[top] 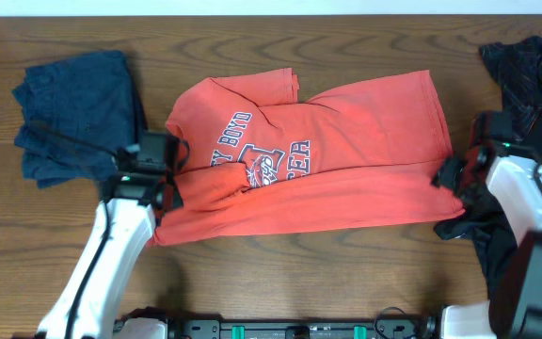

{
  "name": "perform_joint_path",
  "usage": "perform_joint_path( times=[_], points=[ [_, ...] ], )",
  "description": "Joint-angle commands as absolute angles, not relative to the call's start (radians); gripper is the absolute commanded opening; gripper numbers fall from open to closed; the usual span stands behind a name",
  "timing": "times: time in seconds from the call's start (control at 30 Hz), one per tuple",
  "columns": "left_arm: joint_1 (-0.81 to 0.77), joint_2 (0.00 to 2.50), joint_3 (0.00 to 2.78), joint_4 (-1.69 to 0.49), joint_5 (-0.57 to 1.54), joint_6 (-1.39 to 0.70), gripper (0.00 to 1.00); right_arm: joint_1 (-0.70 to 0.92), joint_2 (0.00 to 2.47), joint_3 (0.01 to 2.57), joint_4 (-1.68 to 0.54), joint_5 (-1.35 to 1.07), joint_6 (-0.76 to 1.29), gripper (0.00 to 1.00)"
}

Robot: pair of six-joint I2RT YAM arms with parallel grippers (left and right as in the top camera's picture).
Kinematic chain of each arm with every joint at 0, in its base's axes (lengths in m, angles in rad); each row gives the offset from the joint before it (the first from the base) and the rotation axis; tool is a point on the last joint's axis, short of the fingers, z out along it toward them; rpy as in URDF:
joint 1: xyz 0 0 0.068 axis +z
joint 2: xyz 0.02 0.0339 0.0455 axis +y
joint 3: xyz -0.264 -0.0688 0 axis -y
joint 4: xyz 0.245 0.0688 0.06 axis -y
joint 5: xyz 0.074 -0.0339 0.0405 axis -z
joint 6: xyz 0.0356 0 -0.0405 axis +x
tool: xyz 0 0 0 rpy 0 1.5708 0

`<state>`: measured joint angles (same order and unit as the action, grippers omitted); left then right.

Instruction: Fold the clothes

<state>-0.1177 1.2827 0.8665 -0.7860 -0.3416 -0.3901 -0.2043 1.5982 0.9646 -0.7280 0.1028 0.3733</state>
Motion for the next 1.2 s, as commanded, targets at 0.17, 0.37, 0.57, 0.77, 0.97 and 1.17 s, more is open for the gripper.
perform_joint_path(
  times=[0.17, 0.37, 0.57, 0.77, 0.97, 1.17],
  points=[
    [-0.11, 1.267, 0.97, -0.524, 0.054, -0.195, 0.81, -0.204, 1.477, 1.015, -0.619, -0.122, 0.226, 0.8],
    [-0.11, 1.479, 1.143, -0.463, 0.189, -0.113, 0.81, -0.204, 1.477, 1.015, -0.624, -0.132, 0.208, 0.8],
    [-0.146, 1.778, 1.407, -0.47, 0.249, -0.009, 0.87, -0.204, 1.477, 1.015, -0.628, -0.132, 0.208, 0.81],
    [-0.22, 2.042, 1.652, -0.476, 0.25, 0.154, 0.97, -0.204, 1.477, 1.015, -0.632, -0.132, 0.208, 0.81],
    [-0.279, 2.243, 1.834, -0.414, 0.208, 0.281, 0.98, -0.204, 1.477, 1.015, -0.64, -0.131, 0.208, 0.81],
    [-0.301, 2.352, 1.852, -0.288, 0.21, 0.28, 0.98, -0.204, 1.477, 1.015, -0.64, -0.131, 0.207, 0.81]
  ],
)
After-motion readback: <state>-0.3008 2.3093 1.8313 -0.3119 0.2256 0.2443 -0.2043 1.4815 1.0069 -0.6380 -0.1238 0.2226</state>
